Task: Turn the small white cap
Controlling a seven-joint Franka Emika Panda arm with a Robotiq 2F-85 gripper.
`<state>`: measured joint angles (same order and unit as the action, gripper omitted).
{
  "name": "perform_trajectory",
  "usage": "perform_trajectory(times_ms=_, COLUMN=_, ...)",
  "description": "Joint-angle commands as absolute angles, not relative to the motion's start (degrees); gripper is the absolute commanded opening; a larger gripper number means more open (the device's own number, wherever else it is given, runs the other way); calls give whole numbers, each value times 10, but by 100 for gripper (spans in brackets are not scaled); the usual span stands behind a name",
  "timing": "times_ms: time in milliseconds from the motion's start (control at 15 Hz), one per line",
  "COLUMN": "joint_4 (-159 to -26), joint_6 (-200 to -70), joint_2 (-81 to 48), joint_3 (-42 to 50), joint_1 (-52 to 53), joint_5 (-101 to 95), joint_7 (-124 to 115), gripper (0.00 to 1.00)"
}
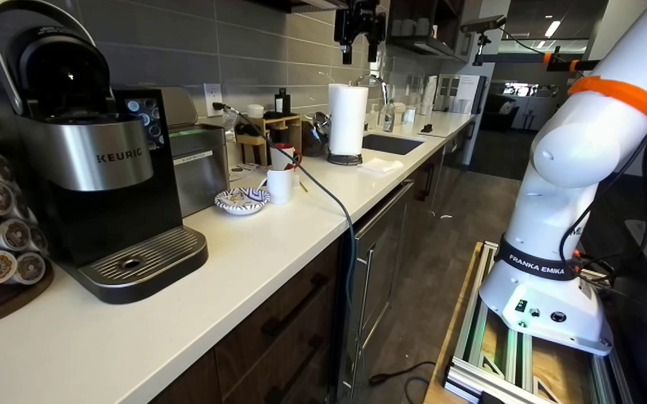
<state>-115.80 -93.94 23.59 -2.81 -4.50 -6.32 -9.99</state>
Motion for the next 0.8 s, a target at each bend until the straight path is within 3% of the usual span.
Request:
perform_trajectory(times_ms=0, joint_4=-1156, joint_6=-937, joint_2=235, joint_3=-23, joint_1=-36, joint_5=-66, joint_7=-102, gripper=100)
perform_trajectory(times_ms=733, joint_4=-1196, joint_6=-970, joint_2=200, joint_3=-19, joint_1=-28, joint_5=-14, joint_7=-128, gripper=100)
